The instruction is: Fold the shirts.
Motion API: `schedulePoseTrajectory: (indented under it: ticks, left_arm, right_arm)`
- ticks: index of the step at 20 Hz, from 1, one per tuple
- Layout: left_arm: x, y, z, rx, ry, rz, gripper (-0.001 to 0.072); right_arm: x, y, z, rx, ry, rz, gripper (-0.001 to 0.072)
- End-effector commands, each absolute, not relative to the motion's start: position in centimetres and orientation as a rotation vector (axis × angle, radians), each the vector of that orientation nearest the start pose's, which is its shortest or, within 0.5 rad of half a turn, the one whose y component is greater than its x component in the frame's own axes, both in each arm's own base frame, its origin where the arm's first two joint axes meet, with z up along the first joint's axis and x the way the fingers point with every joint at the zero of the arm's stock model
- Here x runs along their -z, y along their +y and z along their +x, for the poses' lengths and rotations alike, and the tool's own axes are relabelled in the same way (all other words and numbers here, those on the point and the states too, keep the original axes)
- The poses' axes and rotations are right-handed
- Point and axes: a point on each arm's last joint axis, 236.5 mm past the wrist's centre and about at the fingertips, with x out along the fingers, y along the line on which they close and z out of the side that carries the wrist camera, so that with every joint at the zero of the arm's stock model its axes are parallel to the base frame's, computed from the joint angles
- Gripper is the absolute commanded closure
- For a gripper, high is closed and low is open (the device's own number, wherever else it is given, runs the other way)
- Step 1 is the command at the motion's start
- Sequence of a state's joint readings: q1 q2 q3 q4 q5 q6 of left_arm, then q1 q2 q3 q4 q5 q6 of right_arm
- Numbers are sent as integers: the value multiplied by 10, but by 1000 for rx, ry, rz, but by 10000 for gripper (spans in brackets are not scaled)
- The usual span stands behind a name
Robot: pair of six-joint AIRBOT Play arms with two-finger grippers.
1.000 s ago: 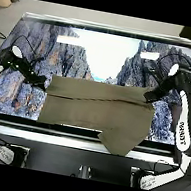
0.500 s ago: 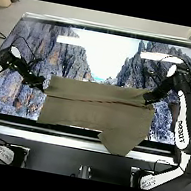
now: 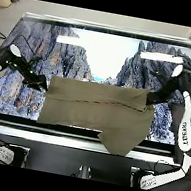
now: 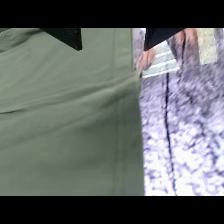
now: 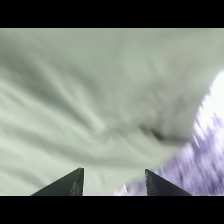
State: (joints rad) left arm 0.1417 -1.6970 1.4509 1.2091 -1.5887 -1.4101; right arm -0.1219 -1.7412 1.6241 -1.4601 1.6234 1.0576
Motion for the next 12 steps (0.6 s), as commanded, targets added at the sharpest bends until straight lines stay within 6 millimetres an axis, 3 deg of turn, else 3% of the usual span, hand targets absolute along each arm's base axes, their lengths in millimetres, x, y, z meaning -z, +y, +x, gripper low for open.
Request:
schedulePoseTrajectory:
  ticks: [1, 3, 7, 12]
  left_arm:
    - [31, -10, 337, 210, 1753, -338, 240]
    - [45, -16, 299, 190, 1774, -363, 244]
    - [89, -28, 228, 145, 1813, -399, 244]
    - [105, -43, 209, 175, 1840, -455, 244]
  right_arm:
    - [14, -50, 359, -406, 1703, -131, 296]
    - [15, -53, 342, -366, 1652, -130, 296]
    - [33, -38, 299, -385, 1606, -147, 297]
    - [41, -33, 277, -396, 1633, -138, 297]
